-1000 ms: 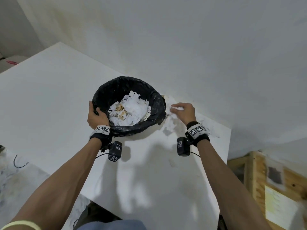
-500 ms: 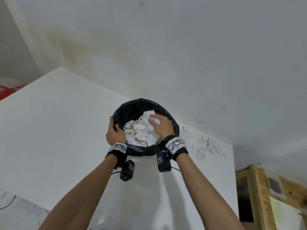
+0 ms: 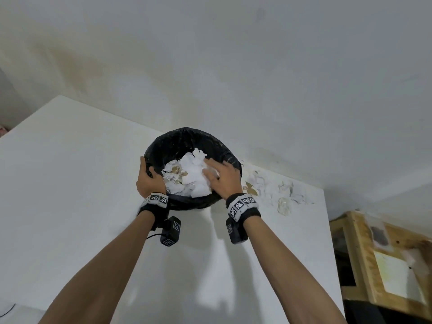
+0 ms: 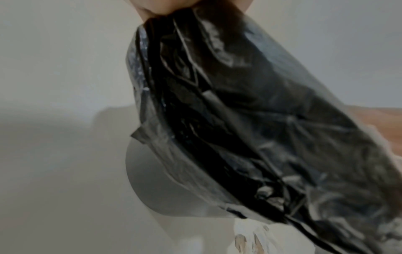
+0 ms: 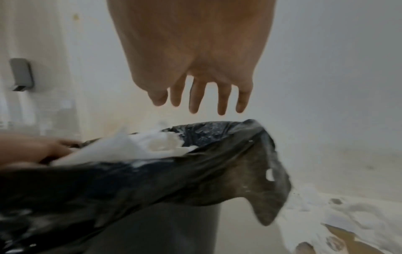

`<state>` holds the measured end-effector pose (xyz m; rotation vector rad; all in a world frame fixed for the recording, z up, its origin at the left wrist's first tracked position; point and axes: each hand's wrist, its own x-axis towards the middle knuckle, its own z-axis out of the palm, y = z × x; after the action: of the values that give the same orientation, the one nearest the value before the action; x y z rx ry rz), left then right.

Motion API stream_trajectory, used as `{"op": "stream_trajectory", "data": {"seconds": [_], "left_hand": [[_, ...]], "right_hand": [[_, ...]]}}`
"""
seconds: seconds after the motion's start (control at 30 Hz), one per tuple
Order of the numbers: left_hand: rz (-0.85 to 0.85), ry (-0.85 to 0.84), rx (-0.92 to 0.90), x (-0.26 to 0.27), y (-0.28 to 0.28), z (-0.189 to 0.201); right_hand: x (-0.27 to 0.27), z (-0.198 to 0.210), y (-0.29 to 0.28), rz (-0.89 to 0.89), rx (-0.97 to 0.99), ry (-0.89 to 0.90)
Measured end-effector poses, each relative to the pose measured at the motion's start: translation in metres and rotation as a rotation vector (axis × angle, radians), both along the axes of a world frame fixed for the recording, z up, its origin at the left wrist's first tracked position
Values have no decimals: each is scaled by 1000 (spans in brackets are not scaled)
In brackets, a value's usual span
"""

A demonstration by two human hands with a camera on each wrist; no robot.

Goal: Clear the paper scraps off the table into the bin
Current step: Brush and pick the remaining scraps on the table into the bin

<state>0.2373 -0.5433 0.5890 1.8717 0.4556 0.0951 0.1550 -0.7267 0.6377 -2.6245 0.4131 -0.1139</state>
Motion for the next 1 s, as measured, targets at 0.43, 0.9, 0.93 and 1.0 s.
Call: {"op": "stream_trajectory", "data": {"seconds": [0.43, 0.9, 0.93, 1.0], "left_hand": [[222, -20, 52, 45, 7, 9], [528, -55, 46, 88, -29, -8], [537, -57, 53, 90, -31, -9], [553, -49, 68, 93, -34, -9]], "right_hand": [[18, -75, -124, -236, -34, 143], [121, -173, -174, 38, -106, 318], [129, -180, -177, 51, -117, 322], [142, -190, -183, 54, -107, 351]]}}
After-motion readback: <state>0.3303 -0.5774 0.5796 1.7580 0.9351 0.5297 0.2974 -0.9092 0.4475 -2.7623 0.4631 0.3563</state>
